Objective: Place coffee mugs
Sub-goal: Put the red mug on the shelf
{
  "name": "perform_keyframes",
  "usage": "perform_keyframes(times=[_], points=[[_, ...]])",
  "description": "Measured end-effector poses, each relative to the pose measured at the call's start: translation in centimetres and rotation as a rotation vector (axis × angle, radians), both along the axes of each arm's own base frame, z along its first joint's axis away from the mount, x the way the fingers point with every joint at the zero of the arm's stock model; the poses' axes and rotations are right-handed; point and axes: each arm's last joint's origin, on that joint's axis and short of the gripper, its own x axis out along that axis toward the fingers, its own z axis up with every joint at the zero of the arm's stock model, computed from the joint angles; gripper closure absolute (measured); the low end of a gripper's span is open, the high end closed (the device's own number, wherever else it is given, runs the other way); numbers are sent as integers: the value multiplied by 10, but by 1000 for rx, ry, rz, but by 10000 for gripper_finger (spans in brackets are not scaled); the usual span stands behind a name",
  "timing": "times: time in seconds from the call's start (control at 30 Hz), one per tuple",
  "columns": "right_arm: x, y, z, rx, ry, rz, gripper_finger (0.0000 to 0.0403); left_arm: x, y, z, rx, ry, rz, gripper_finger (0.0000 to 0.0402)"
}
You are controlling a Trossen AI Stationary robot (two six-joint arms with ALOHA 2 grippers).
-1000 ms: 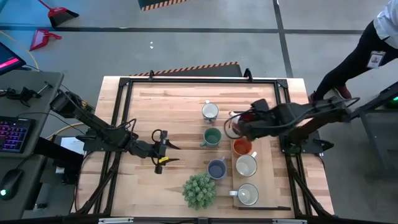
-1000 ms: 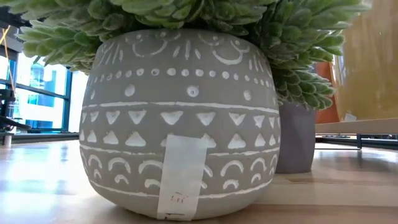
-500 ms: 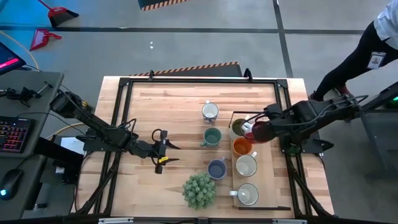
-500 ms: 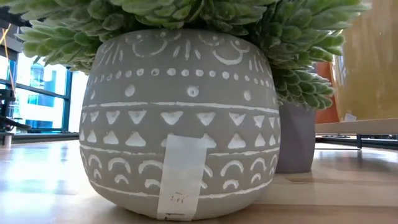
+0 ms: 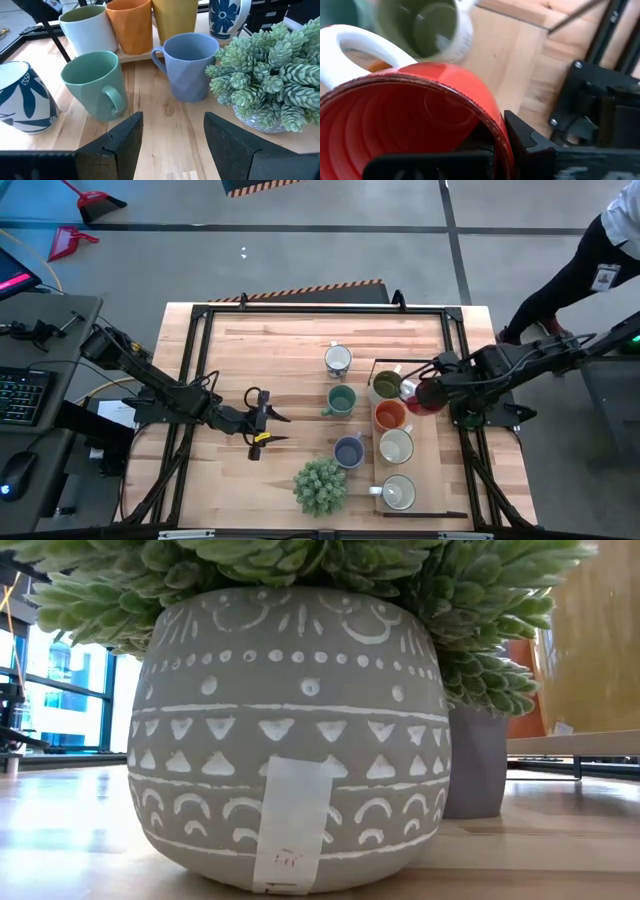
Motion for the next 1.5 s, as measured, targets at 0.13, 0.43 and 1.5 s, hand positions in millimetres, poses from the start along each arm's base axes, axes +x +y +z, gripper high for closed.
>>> perform_keyframes(times=[0.13, 0.43, 1.5], points=[[-1, 0, -14, 3, 57, -21, 403, 0, 0, 0, 0, 0, 0, 204], [-3, -1, -40, -33, 138, -115, 403, 0, 0, 0, 9, -1, -3, 204], [3, 1, -88, -21, 153, -317, 403, 6, 8, 5, 36, -54, 20, 204]])
